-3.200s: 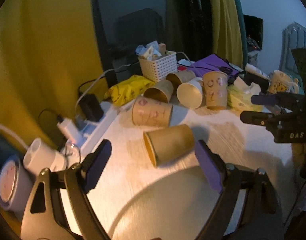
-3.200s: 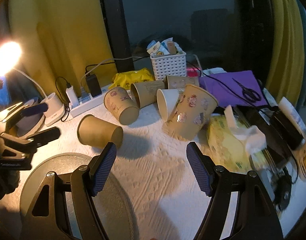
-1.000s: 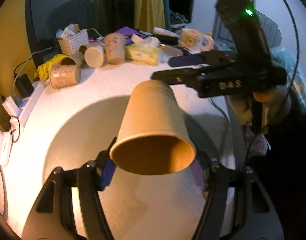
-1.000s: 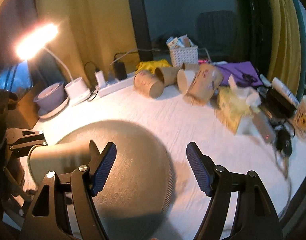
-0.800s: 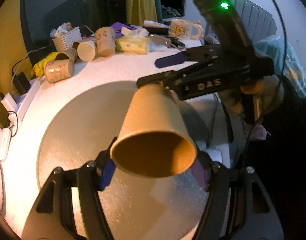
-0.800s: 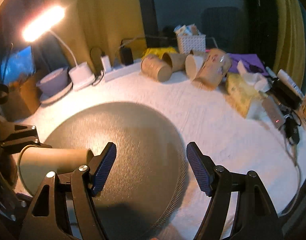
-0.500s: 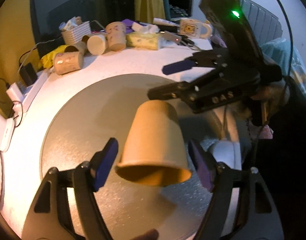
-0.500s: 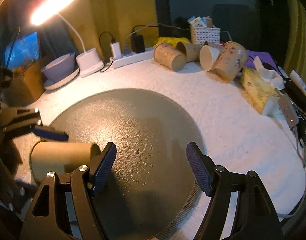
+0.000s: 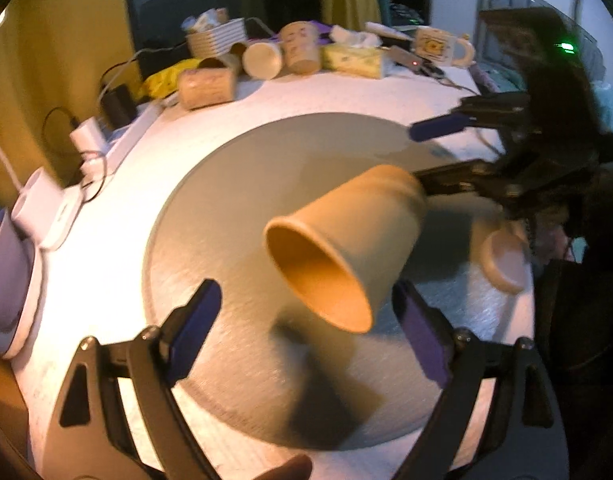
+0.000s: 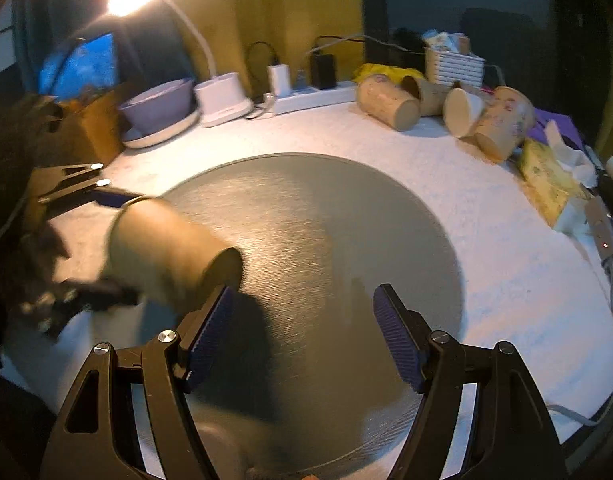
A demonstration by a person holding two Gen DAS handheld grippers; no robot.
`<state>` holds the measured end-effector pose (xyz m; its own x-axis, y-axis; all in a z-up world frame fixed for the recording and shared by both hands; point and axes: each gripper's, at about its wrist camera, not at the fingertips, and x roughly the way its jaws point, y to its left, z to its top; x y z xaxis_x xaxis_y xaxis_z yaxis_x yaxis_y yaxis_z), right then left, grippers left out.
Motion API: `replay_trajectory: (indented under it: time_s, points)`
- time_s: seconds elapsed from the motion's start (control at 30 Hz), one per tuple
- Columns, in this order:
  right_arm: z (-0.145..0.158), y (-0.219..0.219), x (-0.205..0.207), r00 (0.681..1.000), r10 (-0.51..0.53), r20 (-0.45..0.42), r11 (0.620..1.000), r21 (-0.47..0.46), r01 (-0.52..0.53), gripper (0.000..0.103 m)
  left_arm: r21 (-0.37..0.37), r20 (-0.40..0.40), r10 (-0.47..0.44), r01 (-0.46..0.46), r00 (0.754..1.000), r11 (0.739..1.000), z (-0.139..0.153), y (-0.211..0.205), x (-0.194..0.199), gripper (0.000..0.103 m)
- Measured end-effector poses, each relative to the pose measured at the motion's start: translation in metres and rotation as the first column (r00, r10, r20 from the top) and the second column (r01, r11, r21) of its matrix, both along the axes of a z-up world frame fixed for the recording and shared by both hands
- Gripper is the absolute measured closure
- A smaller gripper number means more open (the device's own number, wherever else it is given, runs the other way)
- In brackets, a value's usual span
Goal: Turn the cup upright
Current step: 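Carry the cup over the mat toward the right gripper and rotate it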
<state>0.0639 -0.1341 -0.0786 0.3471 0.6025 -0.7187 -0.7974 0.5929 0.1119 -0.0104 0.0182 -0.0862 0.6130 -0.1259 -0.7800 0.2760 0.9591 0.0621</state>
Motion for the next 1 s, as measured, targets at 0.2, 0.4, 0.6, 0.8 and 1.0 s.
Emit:
replay_trajectory:
  time_s: [0.2,0.4,0.6,0.8,1.0]
  points:
    - [0.015,0.019,-0.017,0.995,0.088,0.051,0.996,-0.027,-0.086,0.027,-0.037,0.023,0.081,-0.080,0.996,0.996,-0.004,0.025,-0.001,0.015]
    - [0.031,0.043,-0.028,0.979,0.177,0.098,0.983,-0.073,-0.170,0.027,-0.101,0.040,0.192,-0.187,0.981,0.977,-0.009,0.053,-0.001,0.015]
    - [0.029,0.075,-0.030,0.954,0.286,0.093,0.950,-0.156,-0.269,0.027,-0.129,0.047,0.258,-0.251,0.965,0.959,-0.007,0.069,-0.005,0.015]
    - [0.019,0.112,-0.007,0.941,0.327,0.089,0.920,-0.259,-0.295,0.027,-0.155,0.074,0.310,-0.296,0.948,0.943,0.003,0.082,-0.012,0.015]
    - [0.006,0.146,0.010,0.933,0.356,0.057,0.881,-0.354,-0.315,0.027,-0.155,0.044,0.355,-0.344,0.934,0.926,-0.003,0.093,-0.010,0.015]
